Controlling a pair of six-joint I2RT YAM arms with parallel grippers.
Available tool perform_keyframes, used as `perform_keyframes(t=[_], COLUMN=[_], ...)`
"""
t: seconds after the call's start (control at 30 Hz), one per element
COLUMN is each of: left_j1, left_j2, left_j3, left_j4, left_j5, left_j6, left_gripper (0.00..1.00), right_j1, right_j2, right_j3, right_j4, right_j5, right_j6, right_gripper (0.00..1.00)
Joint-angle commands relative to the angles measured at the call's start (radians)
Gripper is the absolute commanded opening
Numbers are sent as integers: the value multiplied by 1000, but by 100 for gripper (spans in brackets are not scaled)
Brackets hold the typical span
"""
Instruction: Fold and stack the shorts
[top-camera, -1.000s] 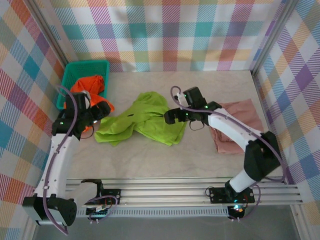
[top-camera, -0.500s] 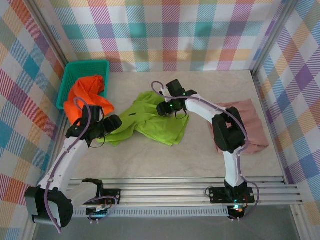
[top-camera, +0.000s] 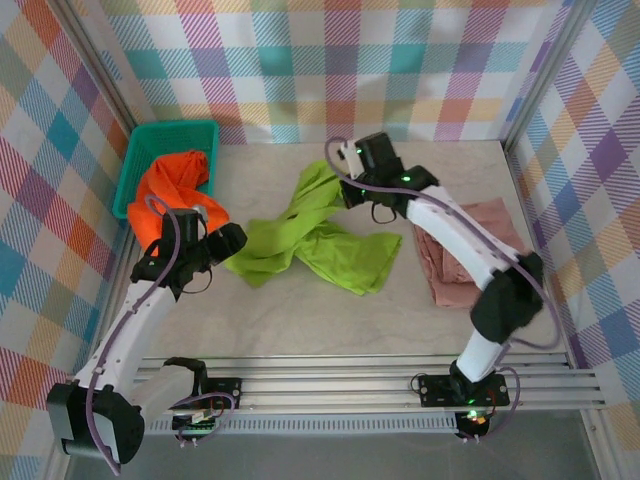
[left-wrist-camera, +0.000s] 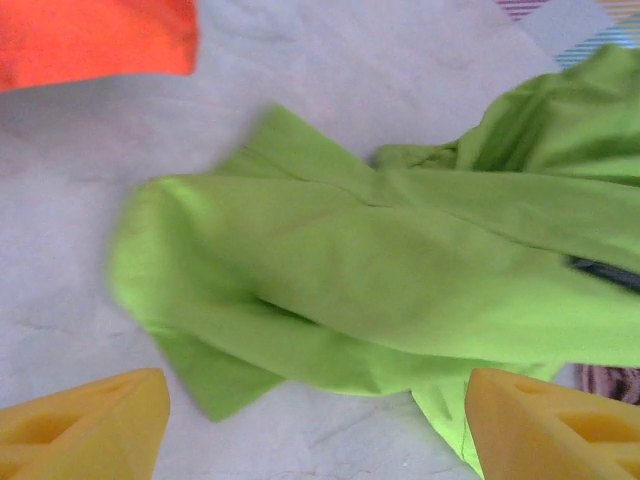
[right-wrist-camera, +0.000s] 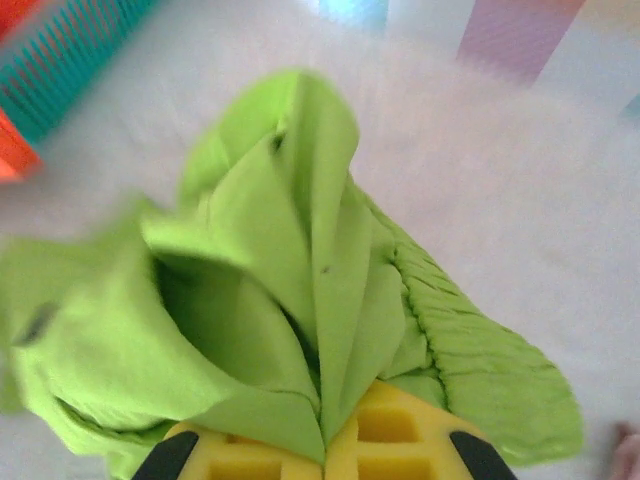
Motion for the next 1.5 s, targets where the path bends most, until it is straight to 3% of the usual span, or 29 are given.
perform_keyframes(t=[0.0, 0.3, 0.63, 0.87, 1.0, 1.07, 1.17, 1.37, 1.47], left_j1=[-31, -170, -407, -479, -497, -497, -497, -468, -413], left_j2=[-6, 36, 282, 477, 584, 610, 586, 466, 411], left_j3=[17, 47, 58, 112, 165, 185, 229, 433, 547], left_j4=[82, 172, 345, 476, 472, 456, 399, 153, 76], left_j5=[36, 25, -14, 18, 15, -13, -67, -260, -279], left_j6=[13, 21, 17, 14, 20, 23, 47, 148, 180], left_gripper=[79, 82, 82, 79, 57, 30, 1, 0, 0], right_j1=[21, 81, 76, 45, 40, 41, 36, 31, 31], right_j2=[-89, 20, -4, -46, -64, -72, -93, -156, -202], right_j3=[73, 248, 113, 25, 13, 19, 36, 77, 87], right_j4=[-22, -207, -198, -193, -191, -191, -195, -198, -182], right_j5=[83, 317, 337, 291, 266, 261, 265, 267, 257], right_j6=[-32, -103, -102, -30, -12, -12, -17, -33, -40], right_gripper=[0, 0, 0, 0, 0, 0, 0, 1, 1])
